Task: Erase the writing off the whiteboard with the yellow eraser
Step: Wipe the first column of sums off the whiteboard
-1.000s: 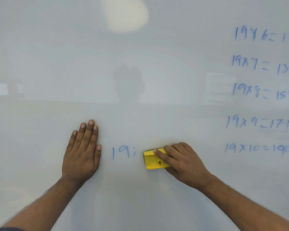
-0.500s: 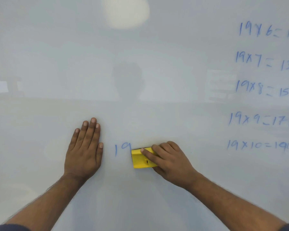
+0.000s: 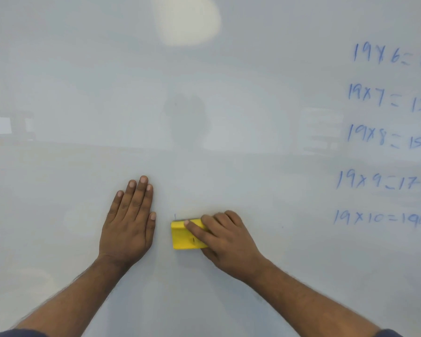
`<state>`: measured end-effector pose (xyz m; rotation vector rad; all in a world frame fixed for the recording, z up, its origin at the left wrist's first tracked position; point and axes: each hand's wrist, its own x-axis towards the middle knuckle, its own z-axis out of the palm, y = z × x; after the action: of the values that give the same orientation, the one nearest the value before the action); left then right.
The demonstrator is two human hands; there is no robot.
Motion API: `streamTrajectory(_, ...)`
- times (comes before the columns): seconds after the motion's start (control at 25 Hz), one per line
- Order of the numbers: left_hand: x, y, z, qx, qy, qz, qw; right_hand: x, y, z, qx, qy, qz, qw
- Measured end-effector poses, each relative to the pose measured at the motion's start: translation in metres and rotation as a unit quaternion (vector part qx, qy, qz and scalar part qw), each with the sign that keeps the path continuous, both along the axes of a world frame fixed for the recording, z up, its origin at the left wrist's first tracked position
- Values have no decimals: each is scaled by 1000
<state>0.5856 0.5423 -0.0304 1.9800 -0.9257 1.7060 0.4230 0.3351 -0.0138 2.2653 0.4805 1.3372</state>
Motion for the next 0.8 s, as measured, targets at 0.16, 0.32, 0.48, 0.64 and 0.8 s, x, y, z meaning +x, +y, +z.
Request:
streamTrajectory(0.16, 0, 0, -1, 3, 6, 2, 1000, -15, -20, 12, -36, -1, -3, 999)
streamTrajectory(0.32, 0, 0, -2, 7, 4, 4, 1000, 1, -3, 48, 81, -74, -5, 994)
streamTrajectory(0.48, 0, 1, 0, 7, -4, 1, 1000, 16, 26, 21, 57, -29, 4, 998)
streamTrajectory(0.64, -1, 2, 0, 7, -7, 0, 1000, -5, 1, -7, -25, 22, -10, 999)
streamTrajectory(0.8, 0, 0, -1, 8, -2, 2, 1000, -11, -10, 35, 25, -39, -29, 998)
